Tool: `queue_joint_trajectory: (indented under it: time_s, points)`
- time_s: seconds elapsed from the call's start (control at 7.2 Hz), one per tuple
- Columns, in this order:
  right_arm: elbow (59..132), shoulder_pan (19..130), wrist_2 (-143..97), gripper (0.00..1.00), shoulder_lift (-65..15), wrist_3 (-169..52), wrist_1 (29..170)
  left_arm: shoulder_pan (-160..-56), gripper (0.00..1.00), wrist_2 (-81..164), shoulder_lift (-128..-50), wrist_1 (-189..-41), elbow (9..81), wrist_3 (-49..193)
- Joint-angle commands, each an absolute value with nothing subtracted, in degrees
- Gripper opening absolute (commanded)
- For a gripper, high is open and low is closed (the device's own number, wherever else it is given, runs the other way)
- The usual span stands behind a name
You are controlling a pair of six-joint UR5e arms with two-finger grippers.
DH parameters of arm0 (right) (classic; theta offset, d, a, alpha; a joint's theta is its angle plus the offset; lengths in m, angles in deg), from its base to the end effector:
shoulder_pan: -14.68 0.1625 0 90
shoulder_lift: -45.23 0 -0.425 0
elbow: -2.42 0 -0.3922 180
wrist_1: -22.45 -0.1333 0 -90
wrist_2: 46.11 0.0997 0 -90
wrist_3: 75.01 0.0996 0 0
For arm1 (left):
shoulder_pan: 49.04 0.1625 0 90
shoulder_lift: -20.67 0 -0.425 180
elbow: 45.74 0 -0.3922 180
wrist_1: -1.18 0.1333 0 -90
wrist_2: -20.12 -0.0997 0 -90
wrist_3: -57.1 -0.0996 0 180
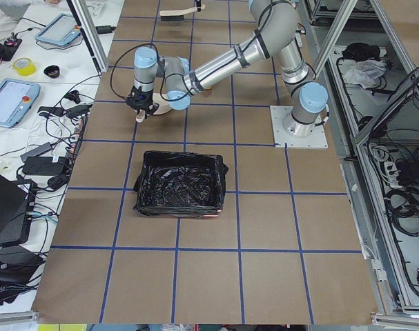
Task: Sweep and dump trash into bin
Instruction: 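Sweep the sponge and bread roll into the dustpan with the right-held brush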
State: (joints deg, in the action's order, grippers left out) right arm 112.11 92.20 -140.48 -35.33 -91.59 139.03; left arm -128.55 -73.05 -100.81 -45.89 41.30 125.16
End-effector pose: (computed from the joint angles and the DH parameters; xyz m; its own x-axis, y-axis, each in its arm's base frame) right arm 0.0131 -0.5227 0.2872 -0.9954 -0.0750 0.0603 -0.0711 0.9954 0.0644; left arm -0.0004 -0.6996 0.2662 -0.2023 -0.9564 0.2108 -0.9742 0.1747 -0.1427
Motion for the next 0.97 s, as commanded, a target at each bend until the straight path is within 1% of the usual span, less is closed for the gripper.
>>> queue_joint_trajectory:
  time_s: [0.0,0.28,0.42,0.69,0.83]
  points:
    - [111.15,100.96,-140.07,0.00,-33.45,-78.50,138.73,-135.40,0.00,-77.35,-100.35,-48.03,39.27,135.09]
    - [108.17,108.68,-138.50,0.00,-29.68,-67.77,138.81,-136.22,0.00,-77.53,-101.49,-47.95,38.64,137.52]
    - [106.16,111.94,-136.22,0.00,-26.70,-65.28,139.16,-136.22,0.00,-77.53,-101.58,-47.95,38.81,138.22]
    - [99.32,117.48,-132.95,0.00,-22.47,-63.32,139.25,-136.40,0.00,-77.53,-101.76,-47.87,38.99,139.10]
    - [98.15,119.77,-131.56,0.00,-19.66,-62.89,139.51,-136.40,0.00,-77.53,-101.76,-47.87,38.99,139.10]
